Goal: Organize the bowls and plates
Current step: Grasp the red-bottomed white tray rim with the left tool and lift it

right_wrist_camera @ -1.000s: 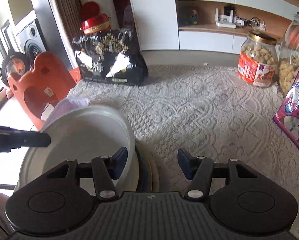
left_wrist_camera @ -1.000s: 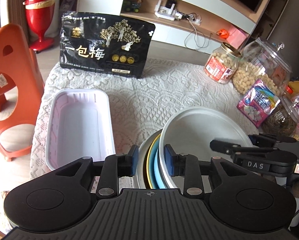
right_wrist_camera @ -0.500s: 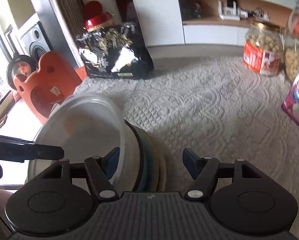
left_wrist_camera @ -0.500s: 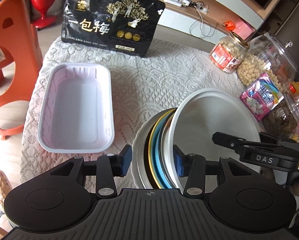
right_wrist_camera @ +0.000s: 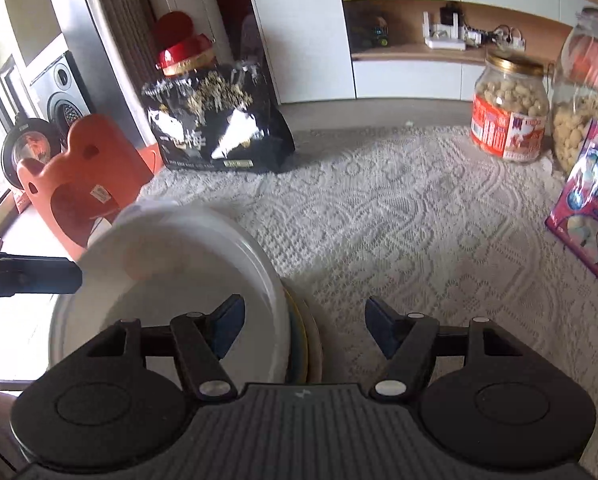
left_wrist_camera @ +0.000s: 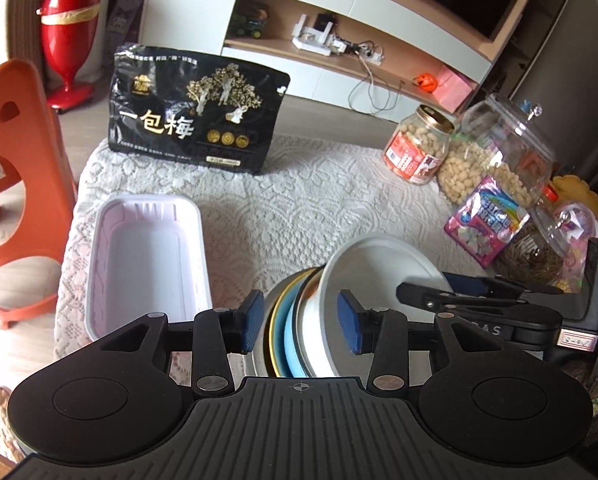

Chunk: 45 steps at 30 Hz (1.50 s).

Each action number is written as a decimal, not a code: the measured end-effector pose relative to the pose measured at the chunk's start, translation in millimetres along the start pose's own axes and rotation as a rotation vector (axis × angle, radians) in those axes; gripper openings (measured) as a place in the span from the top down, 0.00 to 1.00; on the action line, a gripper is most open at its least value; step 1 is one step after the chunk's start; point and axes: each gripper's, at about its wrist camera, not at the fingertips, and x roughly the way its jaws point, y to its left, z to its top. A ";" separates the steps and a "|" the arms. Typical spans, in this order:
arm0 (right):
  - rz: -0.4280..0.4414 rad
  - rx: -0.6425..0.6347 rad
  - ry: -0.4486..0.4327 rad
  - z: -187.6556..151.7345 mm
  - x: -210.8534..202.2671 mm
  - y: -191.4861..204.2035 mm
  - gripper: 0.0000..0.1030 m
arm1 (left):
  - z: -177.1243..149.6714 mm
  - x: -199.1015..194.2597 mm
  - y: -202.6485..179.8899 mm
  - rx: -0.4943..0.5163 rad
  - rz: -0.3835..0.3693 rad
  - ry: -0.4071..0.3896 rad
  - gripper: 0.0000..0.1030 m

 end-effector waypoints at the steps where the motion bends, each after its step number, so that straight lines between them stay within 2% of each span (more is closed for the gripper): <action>1: -0.002 0.001 -0.029 6.5 -8.6 4.6 0.34 | 4.8 -4.9 7.3 -0.028 -0.008 -0.007 0.57; 4: 0.001 -0.005 -0.102 33.6 -31.0 27.5 0.34 | 21.4 -19.4 41.4 -0.130 -0.020 -0.072 0.57; 7: 0.005 -0.042 -0.101 62.6 -34.0 66.2 0.34 | 31.0 -15.4 81.3 -0.179 0.082 -0.118 0.57; 8: 0.006 -0.056 -0.080 69.4 -29.0 79.5 0.34 | 31.5 -7.8 98.1 -0.208 0.112 -0.109 0.57; 11: 0.023 -0.112 0.058 85.9 9.4 127.8 0.34 | 26.4 15.2 138.7 -0.305 0.143 -0.057 0.57; 14: -0.021 -0.114 0.189 94.4 57.4 161.0 0.35 | 18.0 36.6 170.4 -0.408 0.101 0.020 0.57; 15: -0.043 -0.103 0.226 96.3 72.6 168.4 0.35 | 15.2 42.9 174.5 -0.418 0.111 0.046 0.57; 16: -0.063 -0.090 0.259 97.4 86.5 174.9 0.43 | 12.8 48.9 178.3 -0.432 0.122 0.091 0.60; 17: -0.078 -0.080 0.288 97.9 99.1 180.3 0.57 | 12.3 53.6 181.6 -0.452 0.108 0.122 0.66; 19: -0.112 -0.084 0.317 94.8 118.8 191.2 0.65 | 10.0 54.9 186.0 -0.473 0.096 0.129 0.68; 22: -0.184 -0.094 0.347 86.2 144.3 202.1 0.65 | 8.7 59.4 187.0 -0.477 0.123 0.155 0.68; 25: -0.231 0.017 0.397 79.0 171.9 192.3 0.65 | 11.5 72.6 185.1 -0.466 0.124 0.210 0.68; 27: -0.263 0.072 0.421 74.7 188.3 186.9 0.70 | 11.1 82.1 188.1 -0.488 0.134 0.237 0.68; 29: -0.286 0.104 0.424 73.4 199.0 186.6 0.71 | 11.7 82.4 189.5 -0.498 0.126 0.222 0.72; 31: -0.269 0.097 0.429 72.5 203.1 191.7 0.70 | 12.5 79.9 188.8 -0.489 0.106 0.215 0.70; 36: -0.251 0.086 0.396 82.2 181.0 192.7 0.71 | 15.7 64.4 186.8 -0.479 0.015 0.179 0.73; 40: -0.179 0.079 0.315 105.5 126.0 188.0 0.71 | 30.5 29.5 161.2 -0.397 -0.041 0.100 0.74; 45: -0.176 -0.027 0.179 122.5 34.4 184.1 0.70 | 49.8 -31.1 96.3 -0.208 -0.104 -0.020 0.74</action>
